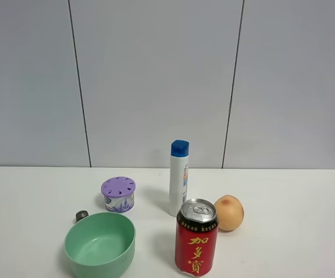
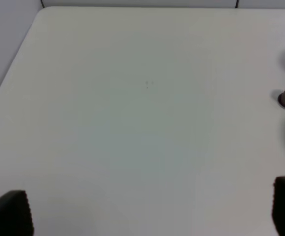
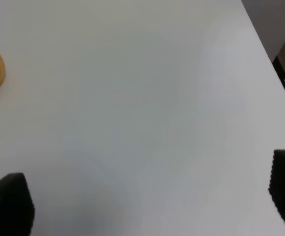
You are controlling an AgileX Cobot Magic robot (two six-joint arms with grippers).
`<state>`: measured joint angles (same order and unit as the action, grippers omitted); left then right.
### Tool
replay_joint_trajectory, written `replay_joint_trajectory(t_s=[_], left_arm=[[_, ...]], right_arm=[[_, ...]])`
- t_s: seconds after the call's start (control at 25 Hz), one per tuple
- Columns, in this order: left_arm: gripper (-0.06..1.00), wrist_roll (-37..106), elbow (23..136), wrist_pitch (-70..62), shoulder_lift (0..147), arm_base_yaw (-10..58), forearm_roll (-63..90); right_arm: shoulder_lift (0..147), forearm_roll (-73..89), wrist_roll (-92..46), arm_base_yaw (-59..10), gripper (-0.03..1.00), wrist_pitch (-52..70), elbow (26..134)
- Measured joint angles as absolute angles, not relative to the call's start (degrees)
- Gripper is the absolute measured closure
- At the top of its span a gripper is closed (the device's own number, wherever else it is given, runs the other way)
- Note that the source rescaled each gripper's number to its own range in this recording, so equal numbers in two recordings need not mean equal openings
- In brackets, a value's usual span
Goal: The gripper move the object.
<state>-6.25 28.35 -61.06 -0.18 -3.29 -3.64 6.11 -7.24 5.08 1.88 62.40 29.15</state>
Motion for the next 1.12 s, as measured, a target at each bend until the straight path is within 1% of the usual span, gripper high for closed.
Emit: replay_joint_trajectory(t_s=[0.28,1.12], left_arm=[[-0.06,-6.25,28.35,-61.06,-0.18,-3.29,-3.64],[-0.06,-6.25,28.35,-61.06,-0.18,-3.29,-3.64]], right_arm=[[6.11,-4.83,0.83,1.88,-0.03,61.35,28.86],[6.11,-4.80,0.72,1.88,-0.03,61.35,28.86]])
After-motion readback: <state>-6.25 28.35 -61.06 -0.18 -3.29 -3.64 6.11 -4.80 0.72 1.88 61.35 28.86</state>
